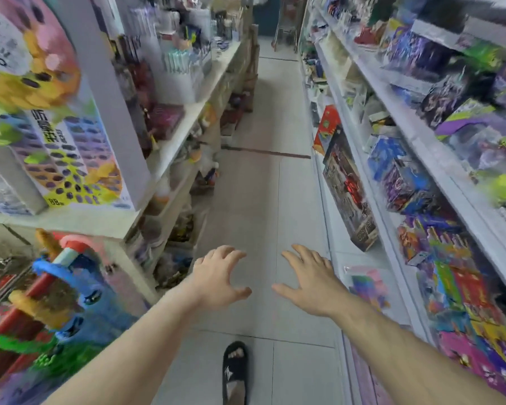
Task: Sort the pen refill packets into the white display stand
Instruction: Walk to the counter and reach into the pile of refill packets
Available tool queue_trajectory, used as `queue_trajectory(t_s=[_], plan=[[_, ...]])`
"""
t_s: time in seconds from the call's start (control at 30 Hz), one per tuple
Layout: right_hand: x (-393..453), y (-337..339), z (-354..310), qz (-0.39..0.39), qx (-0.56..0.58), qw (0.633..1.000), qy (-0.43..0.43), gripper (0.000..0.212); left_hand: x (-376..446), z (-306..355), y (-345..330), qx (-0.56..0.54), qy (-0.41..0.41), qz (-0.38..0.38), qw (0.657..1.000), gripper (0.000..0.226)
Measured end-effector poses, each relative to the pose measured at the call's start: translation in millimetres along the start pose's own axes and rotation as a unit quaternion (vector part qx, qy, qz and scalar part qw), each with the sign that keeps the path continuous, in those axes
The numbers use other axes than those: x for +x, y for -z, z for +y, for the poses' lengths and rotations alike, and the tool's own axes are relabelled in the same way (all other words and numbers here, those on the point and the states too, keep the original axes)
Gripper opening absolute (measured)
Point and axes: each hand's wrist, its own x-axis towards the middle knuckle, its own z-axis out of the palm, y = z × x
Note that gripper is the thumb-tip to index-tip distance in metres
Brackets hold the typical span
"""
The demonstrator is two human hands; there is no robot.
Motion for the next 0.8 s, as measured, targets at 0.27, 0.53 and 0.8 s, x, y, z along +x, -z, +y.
queue_trajectory(t_s=[0.27, 0.53, 0.8], plan=[[189, 101, 45, 0.003, -0.014, 1.000, -0.016, 0.100, 214, -9, 78, -0.008, -0.031, -0.029, 0.999, 0.080], [361, 165, 134, -0.065, 0.010, 0.998, 0.003, 0.086, 412, -14, 136, 0.011, -0.017, -0.079, 0.997, 0.078], [565, 254, 243, -0.064, 0.030, 0.996, 0.045, 0.090, 616, -1, 201, -0.034, 0.038, -0.068, 0.996, 0.076]])
